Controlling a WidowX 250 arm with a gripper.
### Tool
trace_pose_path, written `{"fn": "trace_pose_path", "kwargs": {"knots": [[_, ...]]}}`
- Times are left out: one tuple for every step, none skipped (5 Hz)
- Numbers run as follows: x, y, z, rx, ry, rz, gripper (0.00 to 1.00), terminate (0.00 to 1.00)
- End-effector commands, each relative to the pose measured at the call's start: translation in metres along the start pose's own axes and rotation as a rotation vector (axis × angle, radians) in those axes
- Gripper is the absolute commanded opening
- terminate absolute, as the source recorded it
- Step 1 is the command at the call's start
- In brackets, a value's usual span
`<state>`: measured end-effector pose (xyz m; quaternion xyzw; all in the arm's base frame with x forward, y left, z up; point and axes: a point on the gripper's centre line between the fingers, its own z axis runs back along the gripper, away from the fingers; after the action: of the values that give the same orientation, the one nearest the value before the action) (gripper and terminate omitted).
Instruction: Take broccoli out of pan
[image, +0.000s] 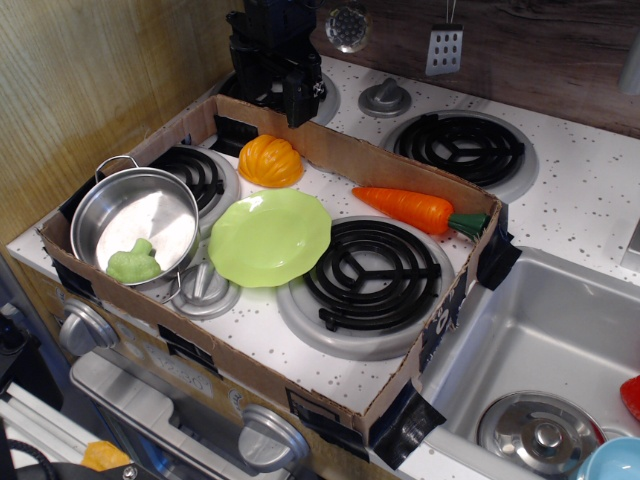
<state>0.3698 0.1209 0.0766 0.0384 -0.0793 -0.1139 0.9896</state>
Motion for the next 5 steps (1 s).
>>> {"fn": "trace_pose_path", "kwargs": {"knots": [[0.0,0.0,0.0,0.0,0.0,0.0,1.0,0.0],[0.001,0.008,0.013,0.023,0.033,0.135,1.0,0.0],[0.0,0.012,0.026,0.055,0.053,0.274,1.0,0.0],[-0.006,0.016,0.035,0.056,0.067,0.526,1.0,0.0],[-0.015,0.018,0.041,0.133,0.008,0.74,1.0,0.0]]}}
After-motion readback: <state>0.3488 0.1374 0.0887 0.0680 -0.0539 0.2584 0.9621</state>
